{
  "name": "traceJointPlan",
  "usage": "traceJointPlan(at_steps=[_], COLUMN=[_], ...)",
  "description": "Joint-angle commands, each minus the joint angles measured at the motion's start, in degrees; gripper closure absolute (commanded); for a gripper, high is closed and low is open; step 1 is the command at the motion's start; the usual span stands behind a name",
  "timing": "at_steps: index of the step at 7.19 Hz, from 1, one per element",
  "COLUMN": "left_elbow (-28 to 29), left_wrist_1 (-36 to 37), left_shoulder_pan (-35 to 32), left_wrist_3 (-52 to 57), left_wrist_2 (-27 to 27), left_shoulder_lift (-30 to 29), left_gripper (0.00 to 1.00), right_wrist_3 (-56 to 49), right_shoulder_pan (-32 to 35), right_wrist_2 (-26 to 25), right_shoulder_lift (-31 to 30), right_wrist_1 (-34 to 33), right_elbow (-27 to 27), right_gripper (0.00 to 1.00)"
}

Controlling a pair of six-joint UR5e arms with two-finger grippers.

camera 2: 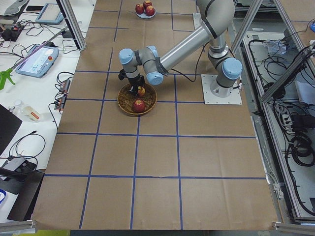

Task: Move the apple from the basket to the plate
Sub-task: 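Lower the left gripper and close it on the red-yellow apple, then lift the apple with the left gripper and carry it toward the table center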

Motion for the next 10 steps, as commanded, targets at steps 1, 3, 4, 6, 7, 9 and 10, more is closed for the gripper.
traceJointPlan(at_steps=[1, 3, 4, 6, 7, 9, 10], left_elbow=[3.0, 7.0, 7.1, 6.4, 6.8, 7.2, 7.2], left_wrist_1=[-1.7, -9.0, -9.2, -9.3, -9.3, -9.0, -8.4], left_shoulder_pan=[-1.8, -6.9, -8.6, -13.9, -17.8, -22.6, -25.7], left_wrist_3=[-2.8, -9.0, -10.4, -18.8, -22.6, -30.9, -35.1], left_wrist_2=[0.5, 0.7, 0.8, 0.7, 0.8, -0.2, -0.4], left_shoulder_lift=[1.1, 3.7, 4.4, 6.4, 6.7, 5.5, 5.3], left_gripper=[0.66, 0.66, 0.66, 0.66, 0.66, 0.66, 0.66], right_wrist_3=[0.0, 0.0, 0.1, 0.1, 0.1, 0.1, 0.1], right_shoulder_pan=[0.0, 0.0, 0.0, 0.0, 0.0, 0.1, 0.0], right_wrist_2=[0.0, 0.0, 0.0, 0.0, 0.0, 0.0, 0.0], right_shoulder_lift=[0.0, 0.0, 0.0, 0.0, 0.0, 0.0, 0.0], right_wrist_1=[0.0, 0.0, 0.0, 0.0, 0.0, 0.0, 0.0], right_elbow=[0.0, 0.0, 0.0, 0.0, 0.0, 0.0, 0.0], right_gripper=[0.00, 0.00, 0.00, 0.00, 0.00, 0.00, 0.00])
